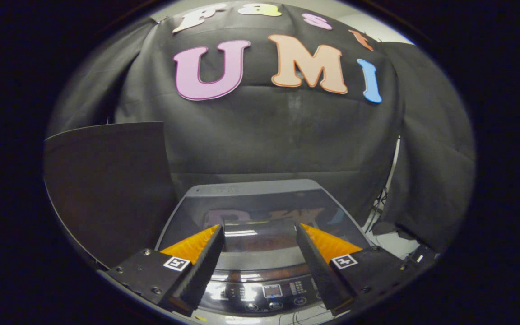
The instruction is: Put the clothes into the washing machine and then close the washing machine lid.
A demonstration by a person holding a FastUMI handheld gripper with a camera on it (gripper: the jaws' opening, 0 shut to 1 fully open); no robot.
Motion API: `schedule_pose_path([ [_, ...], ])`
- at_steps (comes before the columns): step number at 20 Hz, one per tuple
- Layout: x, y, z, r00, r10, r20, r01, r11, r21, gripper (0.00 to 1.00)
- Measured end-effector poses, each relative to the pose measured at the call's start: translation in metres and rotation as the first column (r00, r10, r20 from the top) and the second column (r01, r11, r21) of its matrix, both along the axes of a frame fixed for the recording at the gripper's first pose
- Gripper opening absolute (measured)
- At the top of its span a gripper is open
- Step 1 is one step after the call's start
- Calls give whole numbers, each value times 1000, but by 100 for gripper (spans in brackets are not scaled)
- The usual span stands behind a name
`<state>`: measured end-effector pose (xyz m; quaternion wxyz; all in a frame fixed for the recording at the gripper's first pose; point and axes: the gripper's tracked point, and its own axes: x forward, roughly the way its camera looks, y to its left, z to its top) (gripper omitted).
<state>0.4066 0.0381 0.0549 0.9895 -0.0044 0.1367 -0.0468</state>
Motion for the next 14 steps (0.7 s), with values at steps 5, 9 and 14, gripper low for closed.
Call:
schedule_pose_path([
  [5, -33, -22, 6, 999, -29, 15, 29, 1000, -4, 98],
  [9, -65, -24, 17, 999, -5, 45, 3, 999, 36, 96],
  [14, -105, -26, 43, 995, 4, 96, -10, 998, 62, 95],
])
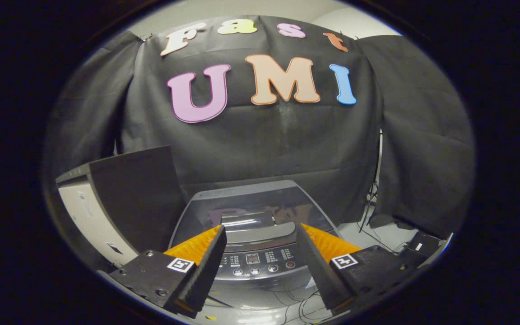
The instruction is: Put the clothes into the washing machine and then close the washing machine lid.
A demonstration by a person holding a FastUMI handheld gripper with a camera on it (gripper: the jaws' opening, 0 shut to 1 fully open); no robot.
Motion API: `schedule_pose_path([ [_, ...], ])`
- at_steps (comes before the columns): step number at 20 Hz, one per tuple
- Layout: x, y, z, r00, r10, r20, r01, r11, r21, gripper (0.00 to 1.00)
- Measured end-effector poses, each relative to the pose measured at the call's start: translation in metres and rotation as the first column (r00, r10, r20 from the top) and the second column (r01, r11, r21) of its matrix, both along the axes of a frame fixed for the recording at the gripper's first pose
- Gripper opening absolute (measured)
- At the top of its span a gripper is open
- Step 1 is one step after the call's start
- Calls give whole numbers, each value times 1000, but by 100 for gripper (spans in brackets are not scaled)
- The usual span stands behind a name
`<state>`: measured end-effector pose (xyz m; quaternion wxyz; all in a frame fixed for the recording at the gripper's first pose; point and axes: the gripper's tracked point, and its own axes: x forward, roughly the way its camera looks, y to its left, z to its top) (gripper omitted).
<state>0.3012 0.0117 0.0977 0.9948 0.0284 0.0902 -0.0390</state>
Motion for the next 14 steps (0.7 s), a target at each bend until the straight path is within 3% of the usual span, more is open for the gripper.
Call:
schedule_pose_path([
  [7, -48, 12, 43, 993, 71, 94, -73, 997, 15, 95],
  [14, -96, 23, 53, 979, 153, 136, -159, 987, 33, 94],
])
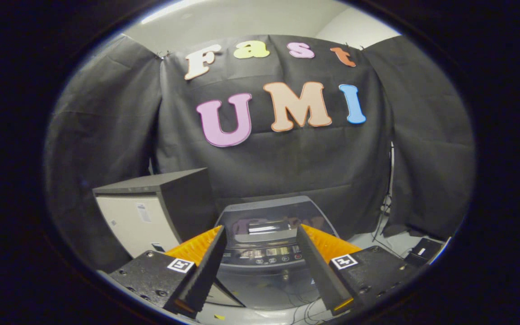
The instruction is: Put the clothes into the washing machine and then close the washing machine lid.
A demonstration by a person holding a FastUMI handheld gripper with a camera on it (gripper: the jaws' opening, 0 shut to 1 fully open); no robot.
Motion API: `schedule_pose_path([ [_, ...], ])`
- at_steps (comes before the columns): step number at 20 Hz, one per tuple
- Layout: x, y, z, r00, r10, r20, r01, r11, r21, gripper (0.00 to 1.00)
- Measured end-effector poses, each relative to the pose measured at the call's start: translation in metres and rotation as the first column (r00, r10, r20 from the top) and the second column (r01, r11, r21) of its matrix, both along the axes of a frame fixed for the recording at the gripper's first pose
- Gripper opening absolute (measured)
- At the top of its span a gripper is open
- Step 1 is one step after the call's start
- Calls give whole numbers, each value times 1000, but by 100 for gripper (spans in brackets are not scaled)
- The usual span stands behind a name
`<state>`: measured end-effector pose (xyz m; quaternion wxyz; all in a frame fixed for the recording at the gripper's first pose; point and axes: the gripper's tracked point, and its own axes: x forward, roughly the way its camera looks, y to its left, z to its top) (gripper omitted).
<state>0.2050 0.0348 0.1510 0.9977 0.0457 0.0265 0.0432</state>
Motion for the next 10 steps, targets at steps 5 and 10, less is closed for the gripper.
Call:
schedule_pose_path([
  [5, -29, -21, 13, 997, -5, 72, 8, 999, -31, 95],
  [10, -50, -30, 32, 986, 50, 157, -39, 996, -76, 94],
])
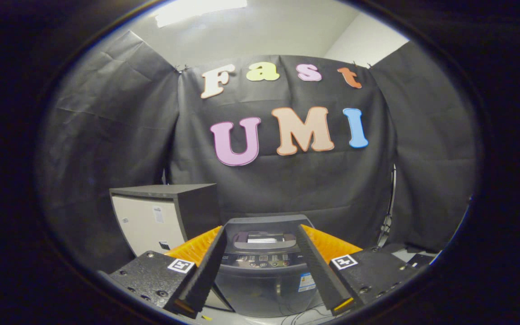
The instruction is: Put the clothes into the washing machine and then close the washing machine lid.
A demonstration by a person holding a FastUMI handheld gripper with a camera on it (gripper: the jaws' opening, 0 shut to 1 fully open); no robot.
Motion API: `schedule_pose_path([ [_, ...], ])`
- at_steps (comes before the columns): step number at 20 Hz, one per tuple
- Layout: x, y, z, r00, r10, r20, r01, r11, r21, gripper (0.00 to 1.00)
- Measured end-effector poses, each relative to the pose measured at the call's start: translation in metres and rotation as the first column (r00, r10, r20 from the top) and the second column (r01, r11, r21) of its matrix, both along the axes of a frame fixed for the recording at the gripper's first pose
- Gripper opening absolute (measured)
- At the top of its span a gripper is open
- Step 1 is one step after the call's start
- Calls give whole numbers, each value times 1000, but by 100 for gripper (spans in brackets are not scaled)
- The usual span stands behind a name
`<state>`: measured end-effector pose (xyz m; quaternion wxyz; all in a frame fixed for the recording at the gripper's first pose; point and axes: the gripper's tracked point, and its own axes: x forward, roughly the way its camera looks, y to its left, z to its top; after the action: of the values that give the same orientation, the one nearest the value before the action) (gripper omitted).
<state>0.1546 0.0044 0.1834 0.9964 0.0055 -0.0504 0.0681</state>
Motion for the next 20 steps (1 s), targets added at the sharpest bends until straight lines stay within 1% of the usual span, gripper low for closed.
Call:
schedule_pose_path([
  [2, -8, -7, 6, 1000, 2, 18, -2, 1000, -3, 94],
  [3, -13, -10, 5, 1000, 4, 18, -4, 1000, 22, 94],
  [5, -18, 0, 9, 998, 57, 17, -58, 997, 50, 94],
  [8, -26, 0, 14, 998, 69, 6, -69, 994, 80, 94],
  [9, -27, 3, 17, 996, 87, 7, -87, 993, 77, 94],
  [13, -31, 5, 14, 995, 102, -3, -102, 994, 49, 94],
  [16, -30, 12, 10, 991, 131, -23, -130, 991, 42, 94],
  [20, -30, 10, 8, 989, 144, -37, -141, 987, 75, 95],
])
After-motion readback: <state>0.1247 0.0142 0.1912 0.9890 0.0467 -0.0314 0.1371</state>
